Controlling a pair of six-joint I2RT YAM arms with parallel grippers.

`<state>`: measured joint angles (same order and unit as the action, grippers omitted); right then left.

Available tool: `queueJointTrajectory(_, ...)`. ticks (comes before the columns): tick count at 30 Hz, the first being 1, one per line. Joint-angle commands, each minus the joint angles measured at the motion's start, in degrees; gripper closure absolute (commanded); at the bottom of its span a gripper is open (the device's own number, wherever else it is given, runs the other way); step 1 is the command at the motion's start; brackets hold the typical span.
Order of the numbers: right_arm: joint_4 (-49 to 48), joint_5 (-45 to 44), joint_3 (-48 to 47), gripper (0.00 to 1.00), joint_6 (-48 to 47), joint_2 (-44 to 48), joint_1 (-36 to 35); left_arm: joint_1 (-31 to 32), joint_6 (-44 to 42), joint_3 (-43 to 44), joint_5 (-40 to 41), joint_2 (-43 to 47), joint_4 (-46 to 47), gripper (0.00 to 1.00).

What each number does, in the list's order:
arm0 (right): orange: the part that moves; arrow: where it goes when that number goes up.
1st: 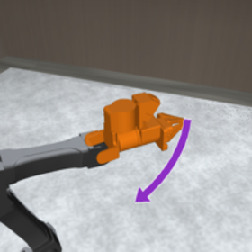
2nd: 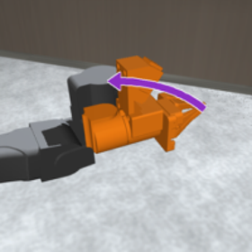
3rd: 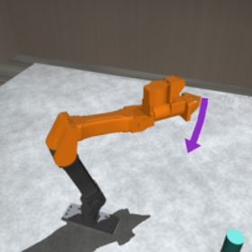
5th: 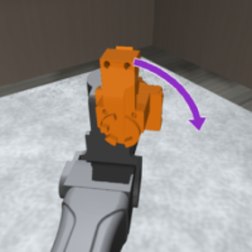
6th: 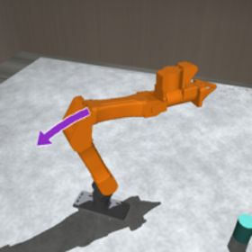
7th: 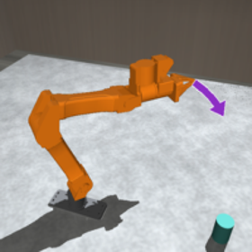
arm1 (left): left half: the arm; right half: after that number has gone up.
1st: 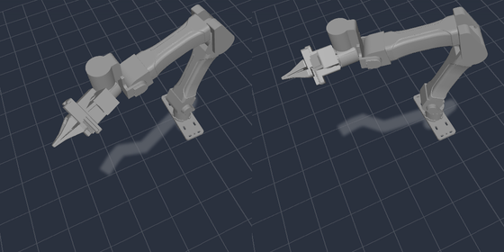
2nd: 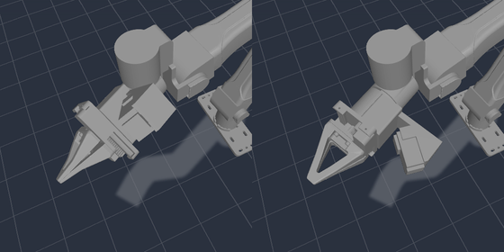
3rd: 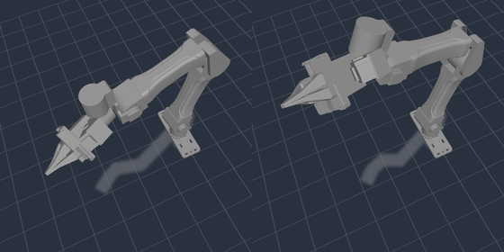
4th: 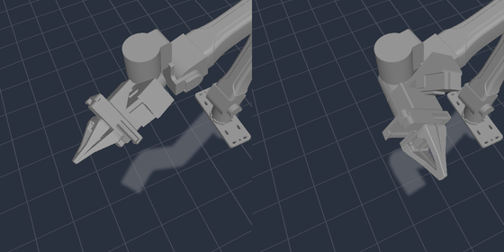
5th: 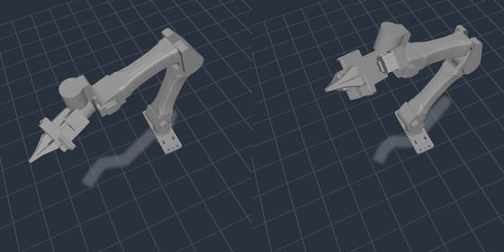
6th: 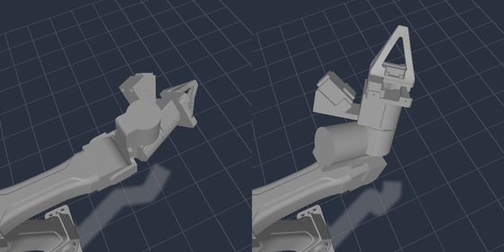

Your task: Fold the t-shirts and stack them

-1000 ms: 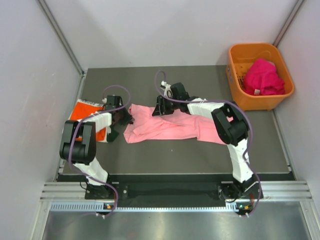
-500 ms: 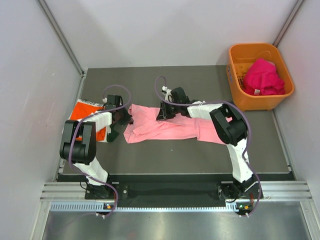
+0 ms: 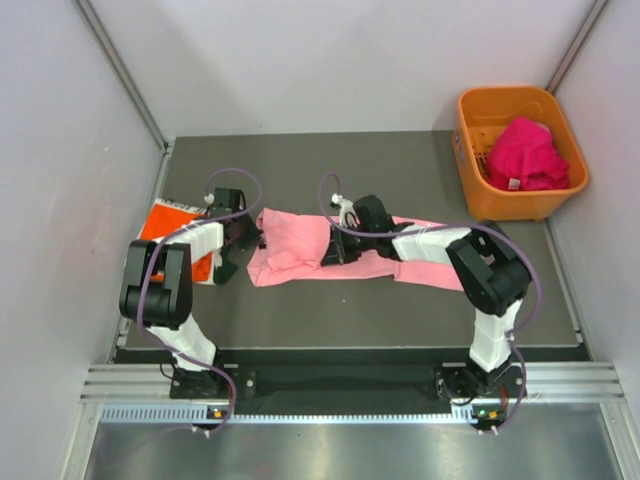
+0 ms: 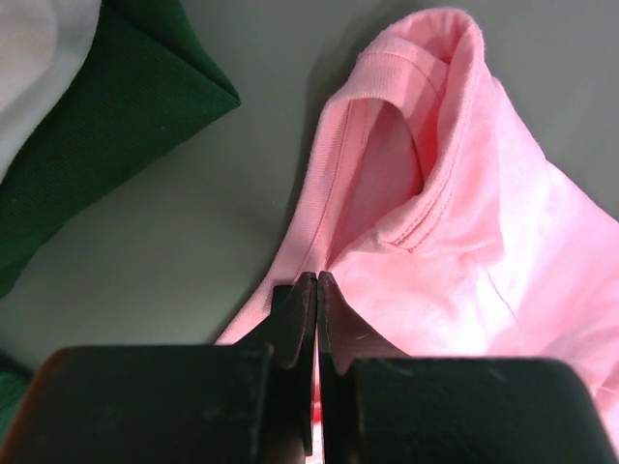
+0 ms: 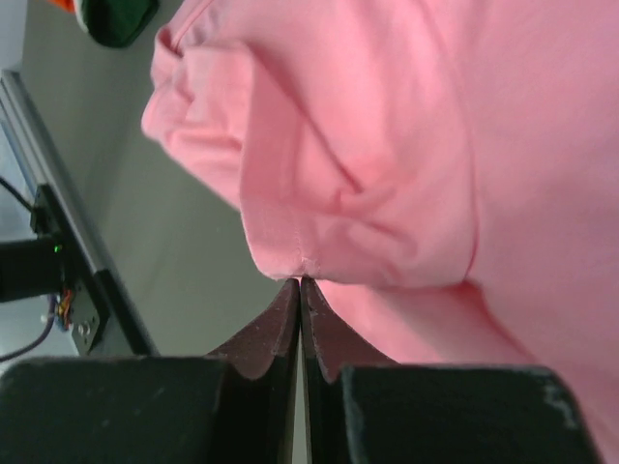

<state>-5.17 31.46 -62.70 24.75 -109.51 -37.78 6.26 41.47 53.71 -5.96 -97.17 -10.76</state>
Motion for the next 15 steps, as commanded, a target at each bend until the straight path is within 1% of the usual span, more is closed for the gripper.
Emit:
queueJointTrajectory(1, -4.32, 2.11, 4.68, 0.97, 0.47, 6.67, -1.07, 0.07, -0.87, 1.75, 0.86, 0.39, 0.39, 1.0)
queueJointTrajectory(4, -4.5, 2.11, 8.9, 0.87, 0.91, 10.36, -1.24, 0.07, -1.04, 1.31, 0.95, 1.27, 0.74, 1.0)
queueJointTrajectory(5, -4.67, 1.85, 9.86, 0.74, 0.91, 11.33, -1.33, 0.07, -1.39, 1.13, 0.86, 1.45, 1.01, 1.0)
queueJointTrajectory(8, -4.85, -0.16, 12.51, 0.46, 0.04, 15.02, -1.33, 0.15, -2.1, 0.78, 0.94, 2.85, 0.83, 1.0)
queueJointTrajectory(11, -2.4, -3.5, 10.41, 0.42, -1.89, 16.09, -1.33, 0.24, -2.27, -0.19, 1.82, 5.75, 0.48, 1.0)
queueJointTrajectory(12, -0.13, -3.86, 7.62, 0.42, -2.51, 15.04, -1.24, 0.33, -2.19, -0.62, 1.83, 7.67, 0.48, 1.0)
queueJointTrajectory(15, 1.21, -4.22, 2.43, 0.42, -3.74, 11.79, -1.33, 1.12, -2.01, -1.15, 1.04, 10.58, -0.05, 1.0)
